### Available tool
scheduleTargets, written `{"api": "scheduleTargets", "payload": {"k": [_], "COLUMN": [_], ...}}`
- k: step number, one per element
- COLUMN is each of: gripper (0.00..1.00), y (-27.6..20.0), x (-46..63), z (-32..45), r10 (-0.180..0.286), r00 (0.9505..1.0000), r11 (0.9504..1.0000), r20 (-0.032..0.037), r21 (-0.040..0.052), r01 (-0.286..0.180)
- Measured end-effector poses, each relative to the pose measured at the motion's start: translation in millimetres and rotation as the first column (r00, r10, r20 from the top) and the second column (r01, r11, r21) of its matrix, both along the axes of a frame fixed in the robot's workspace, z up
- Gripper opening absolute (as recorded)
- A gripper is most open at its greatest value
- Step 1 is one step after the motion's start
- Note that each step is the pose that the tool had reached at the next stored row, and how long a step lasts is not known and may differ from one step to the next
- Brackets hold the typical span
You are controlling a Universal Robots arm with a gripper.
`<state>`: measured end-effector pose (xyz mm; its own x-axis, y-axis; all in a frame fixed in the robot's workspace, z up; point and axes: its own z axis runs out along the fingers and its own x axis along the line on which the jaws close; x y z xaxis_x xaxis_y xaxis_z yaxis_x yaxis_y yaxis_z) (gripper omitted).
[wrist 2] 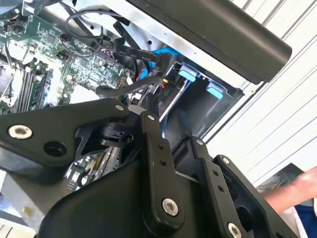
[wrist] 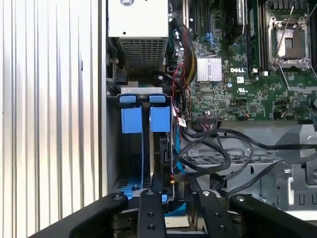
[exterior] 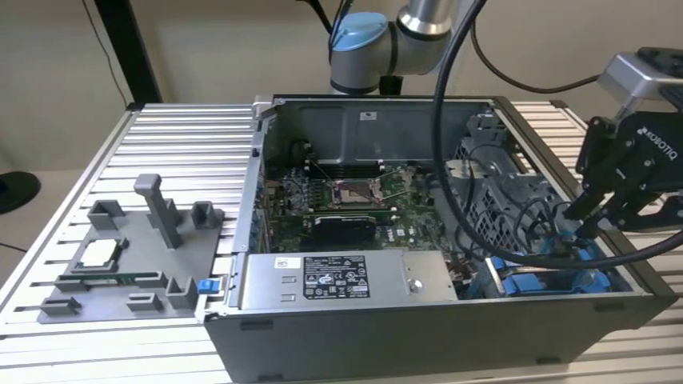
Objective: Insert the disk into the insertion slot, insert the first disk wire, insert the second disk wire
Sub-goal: 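Insert the first disk wire, then insert the second disk wire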
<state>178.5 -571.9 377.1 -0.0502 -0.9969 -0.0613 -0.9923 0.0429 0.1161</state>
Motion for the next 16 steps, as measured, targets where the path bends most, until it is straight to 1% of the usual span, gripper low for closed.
{"api": "scheduleTargets", "payload": {"k": [8, 16], "gripper": [1.0, 1.0], "y": [0.0, 0.0], "x": [0.0, 0.0], "z": [4.4, 5.4], "r10": [0.0, 0.0], "r00": [1.0, 1.0], "r11": [1.0, 1.0], "r20": [-0.0016, -0.0023], "r21": [-0.0002, -0.0001], "r01": [0.0, 0.0]}}
